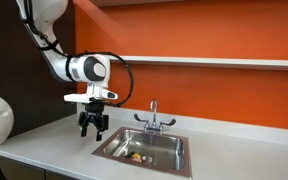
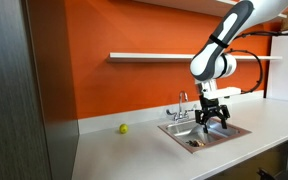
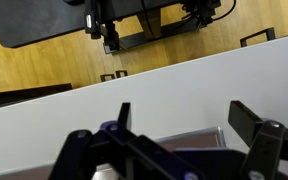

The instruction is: Pick up the object from the counter and put it in the sink

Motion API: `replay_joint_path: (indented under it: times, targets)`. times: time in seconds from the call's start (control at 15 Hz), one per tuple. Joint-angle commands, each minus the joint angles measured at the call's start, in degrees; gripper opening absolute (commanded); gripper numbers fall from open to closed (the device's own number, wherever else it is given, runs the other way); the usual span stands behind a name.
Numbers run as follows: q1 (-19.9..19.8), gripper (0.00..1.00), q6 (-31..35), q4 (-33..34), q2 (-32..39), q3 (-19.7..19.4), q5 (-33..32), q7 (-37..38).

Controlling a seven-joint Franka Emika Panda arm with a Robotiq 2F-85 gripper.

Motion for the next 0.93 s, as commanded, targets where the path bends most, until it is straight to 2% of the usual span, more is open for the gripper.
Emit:
replay_joint_path:
  times: [0.0, 0.87]
  targets:
    - [-1.4, 1.00, -0.6, -0.5, -1.1, 1.5, 0.4, 0.0]
    - [-1.5, 1.00, -0.9, -1.7, -2.9, 1.8, 0.4, 0.4]
